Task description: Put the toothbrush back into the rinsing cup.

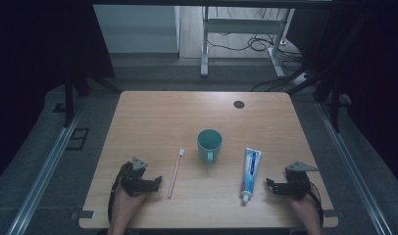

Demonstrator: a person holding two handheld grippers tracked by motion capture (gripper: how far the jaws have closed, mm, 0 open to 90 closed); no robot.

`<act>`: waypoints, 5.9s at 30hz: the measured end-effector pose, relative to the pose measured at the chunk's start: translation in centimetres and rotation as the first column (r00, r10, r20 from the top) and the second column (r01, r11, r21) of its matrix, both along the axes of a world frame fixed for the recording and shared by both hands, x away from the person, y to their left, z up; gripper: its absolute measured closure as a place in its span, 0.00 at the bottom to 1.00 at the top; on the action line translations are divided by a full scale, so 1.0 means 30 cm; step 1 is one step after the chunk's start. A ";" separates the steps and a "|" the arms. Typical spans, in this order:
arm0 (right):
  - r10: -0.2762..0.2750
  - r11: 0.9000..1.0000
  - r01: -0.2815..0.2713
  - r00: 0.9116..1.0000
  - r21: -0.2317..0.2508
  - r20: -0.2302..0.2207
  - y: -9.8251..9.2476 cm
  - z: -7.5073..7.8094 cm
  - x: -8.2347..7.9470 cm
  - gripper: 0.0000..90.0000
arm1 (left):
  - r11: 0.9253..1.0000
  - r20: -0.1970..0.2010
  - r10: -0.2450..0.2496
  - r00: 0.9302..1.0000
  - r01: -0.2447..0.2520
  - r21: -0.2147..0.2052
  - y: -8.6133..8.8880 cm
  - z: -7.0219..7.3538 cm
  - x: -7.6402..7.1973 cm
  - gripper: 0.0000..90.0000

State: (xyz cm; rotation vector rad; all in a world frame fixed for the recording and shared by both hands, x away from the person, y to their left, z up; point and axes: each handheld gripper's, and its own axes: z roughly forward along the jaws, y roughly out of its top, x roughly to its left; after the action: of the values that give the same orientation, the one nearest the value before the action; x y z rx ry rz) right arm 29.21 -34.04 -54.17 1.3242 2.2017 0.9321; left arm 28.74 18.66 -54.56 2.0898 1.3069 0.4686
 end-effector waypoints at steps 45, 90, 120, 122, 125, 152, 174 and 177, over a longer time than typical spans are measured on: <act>0.000 1.000 0.000 1.000 0.000 0.000 0.000 0.000 0.000 0.09 | 1.000 0.003 -0.011 1.000 0.011 -0.003 -0.001 0.012 -0.004 0.15; -0.001 1.000 0.001 1.000 0.001 0.000 0.000 0.000 0.000 0.09 | 0.974 0.009 -0.201 0.980 0.201 -0.100 -0.101 0.114 0.000 0.99; -0.001 1.000 0.001 1.000 0.001 0.000 0.000 0.000 0.000 0.09 | 0.953 -0.063 -0.301 0.951 0.299 -0.049 -0.221 0.074 -0.007 0.97; 0.000 1.000 0.000 1.000 0.001 0.000 0.000 0.000 0.000 0.09 | 0.955 -0.063 -0.296 0.953 0.293 -0.048 -0.213 0.075 -0.008 0.97; -0.001 1.000 0.001 1.000 0.001 0.000 0.000 0.000 0.000 0.09 | 0.958 -0.065 -0.285 0.956 0.283 -0.041 -0.198 0.076 -0.008 0.97; 0.000 1.000 0.000 1.000 -0.001 0.000 0.000 0.000 0.001 0.09 | 0.977 -0.084 -0.215 0.973 0.214 -0.027 -0.099 0.062 0.010 0.96; -0.001 1.000 0.001 1.000 -0.001 -0.002 0.001 0.000 0.000 0.09 | 0.969 -0.249 -0.204 0.947 0.231 0.085 -0.090 0.124 0.081 0.68; -0.001 1.000 0.001 1.000 -0.001 -0.002 0.001 0.000 0.000 0.09 | 0.966 -0.279 -0.199 0.940 0.236 0.106 -0.097 0.127 0.102 0.68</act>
State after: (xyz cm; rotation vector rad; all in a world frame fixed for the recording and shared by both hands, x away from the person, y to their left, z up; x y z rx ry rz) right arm 29.22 -34.02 -54.16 1.3266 2.2020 0.9302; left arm 31.79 15.75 -50.75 2.4481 1.1939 0.1899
